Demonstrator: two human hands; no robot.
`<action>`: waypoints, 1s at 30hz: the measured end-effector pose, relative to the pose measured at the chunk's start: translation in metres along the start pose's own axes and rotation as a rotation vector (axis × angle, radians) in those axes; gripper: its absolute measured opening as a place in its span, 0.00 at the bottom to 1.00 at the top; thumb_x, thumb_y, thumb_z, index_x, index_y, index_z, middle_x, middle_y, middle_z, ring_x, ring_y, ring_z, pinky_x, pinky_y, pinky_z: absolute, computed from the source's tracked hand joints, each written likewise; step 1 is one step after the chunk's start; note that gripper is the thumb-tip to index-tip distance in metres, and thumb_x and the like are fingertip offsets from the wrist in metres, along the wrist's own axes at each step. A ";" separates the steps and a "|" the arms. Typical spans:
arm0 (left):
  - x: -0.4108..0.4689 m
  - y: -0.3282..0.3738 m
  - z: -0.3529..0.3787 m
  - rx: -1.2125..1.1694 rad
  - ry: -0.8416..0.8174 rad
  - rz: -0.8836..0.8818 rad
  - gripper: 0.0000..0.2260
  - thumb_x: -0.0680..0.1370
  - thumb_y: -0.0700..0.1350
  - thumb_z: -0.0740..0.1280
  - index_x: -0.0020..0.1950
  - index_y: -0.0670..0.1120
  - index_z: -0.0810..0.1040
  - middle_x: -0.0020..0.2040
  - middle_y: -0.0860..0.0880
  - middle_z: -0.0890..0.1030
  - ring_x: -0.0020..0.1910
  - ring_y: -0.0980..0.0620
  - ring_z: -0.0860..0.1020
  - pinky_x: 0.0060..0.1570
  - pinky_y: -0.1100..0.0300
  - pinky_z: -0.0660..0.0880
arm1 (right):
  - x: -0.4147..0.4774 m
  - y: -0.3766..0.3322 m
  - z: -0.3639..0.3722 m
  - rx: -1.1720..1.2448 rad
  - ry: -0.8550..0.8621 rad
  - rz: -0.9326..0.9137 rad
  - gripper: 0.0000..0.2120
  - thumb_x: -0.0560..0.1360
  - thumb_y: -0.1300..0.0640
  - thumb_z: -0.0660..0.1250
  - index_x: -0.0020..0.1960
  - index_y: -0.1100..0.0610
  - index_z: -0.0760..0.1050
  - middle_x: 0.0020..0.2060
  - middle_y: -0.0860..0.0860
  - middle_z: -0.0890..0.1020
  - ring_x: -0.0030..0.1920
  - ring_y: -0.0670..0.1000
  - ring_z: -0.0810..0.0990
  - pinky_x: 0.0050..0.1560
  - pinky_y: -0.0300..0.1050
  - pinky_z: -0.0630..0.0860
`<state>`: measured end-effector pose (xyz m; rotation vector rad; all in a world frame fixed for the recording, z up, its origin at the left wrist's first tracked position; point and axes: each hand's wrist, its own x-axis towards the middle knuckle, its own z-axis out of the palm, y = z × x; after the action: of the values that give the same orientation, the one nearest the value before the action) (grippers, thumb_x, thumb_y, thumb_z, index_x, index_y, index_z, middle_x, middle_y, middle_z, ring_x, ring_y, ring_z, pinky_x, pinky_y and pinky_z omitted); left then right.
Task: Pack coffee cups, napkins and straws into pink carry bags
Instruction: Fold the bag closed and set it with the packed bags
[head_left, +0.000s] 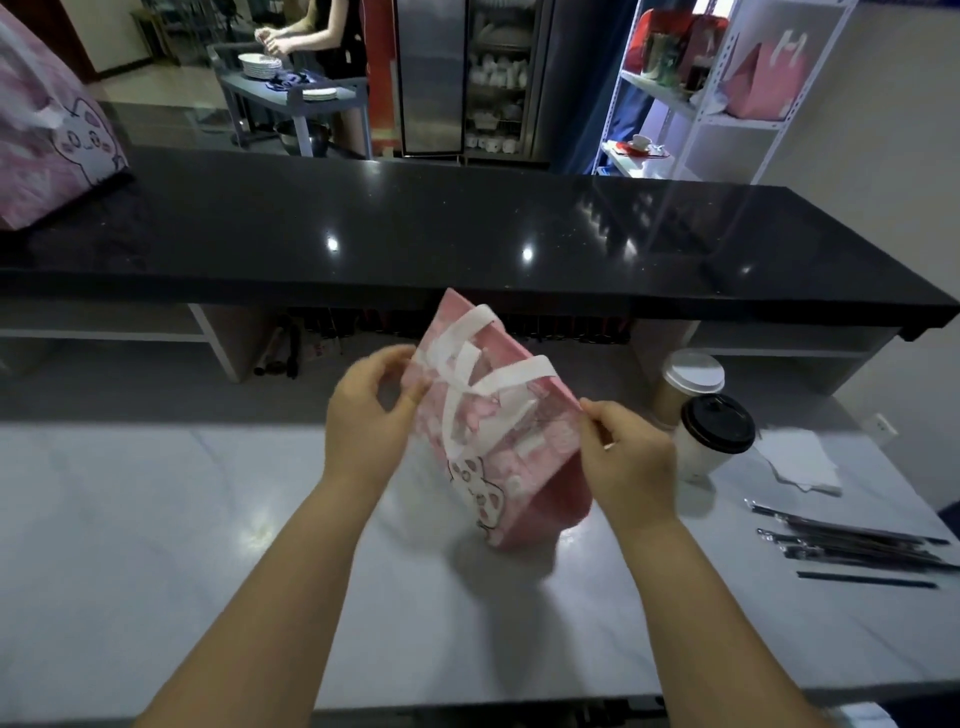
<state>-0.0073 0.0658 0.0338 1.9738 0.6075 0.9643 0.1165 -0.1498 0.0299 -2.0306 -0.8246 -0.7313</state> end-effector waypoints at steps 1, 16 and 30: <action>-0.012 -0.001 0.003 -0.028 -0.002 -0.015 0.13 0.74 0.50 0.73 0.56 0.60 0.78 0.51 0.63 0.78 0.52 0.66 0.76 0.50 0.72 0.72 | -0.005 -0.006 0.006 0.006 -0.020 0.010 0.04 0.69 0.68 0.74 0.42 0.61 0.82 0.31 0.53 0.83 0.30 0.54 0.80 0.29 0.46 0.77; -0.125 -0.011 0.079 -0.019 -0.077 -0.154 0.29 0.67 0.39 0.77 0.64 0.53 0.73 0.61 0.57 0.71 0.63 0.57 0.71 0.62 0.50 0.74 | -0.044 0.075 0.006 0.709 -0.781 0.500 0.35 0.64 0.65 0.79 0.62 0.37 0.75 0.58 0.40 0.81 0.60 0.43 0.78 0.60 0.44 0.76; -0.126 0.003 0.094 0.093 0.181 -0.330 0.16 0.66 0.33 0.68 0.42 0.56 0.77 0.40 0.58 0.80 0.41 0.60 0.78 0.42 0.68 0.74 | -0.037 0.081 0.045 0.438 -0.712 0.426 0.16 0.63 0.51 0.75 0.41 0.51 0.68 0.37 0.49 0.76 0.37 0.50 0.73 0.36 0.49 0.71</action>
<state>-0.0057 -0.0686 -0.0479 1.8009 1.0600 0.9245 0.1640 -0.1604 -0.0569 -1.9501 -0.7965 0.4140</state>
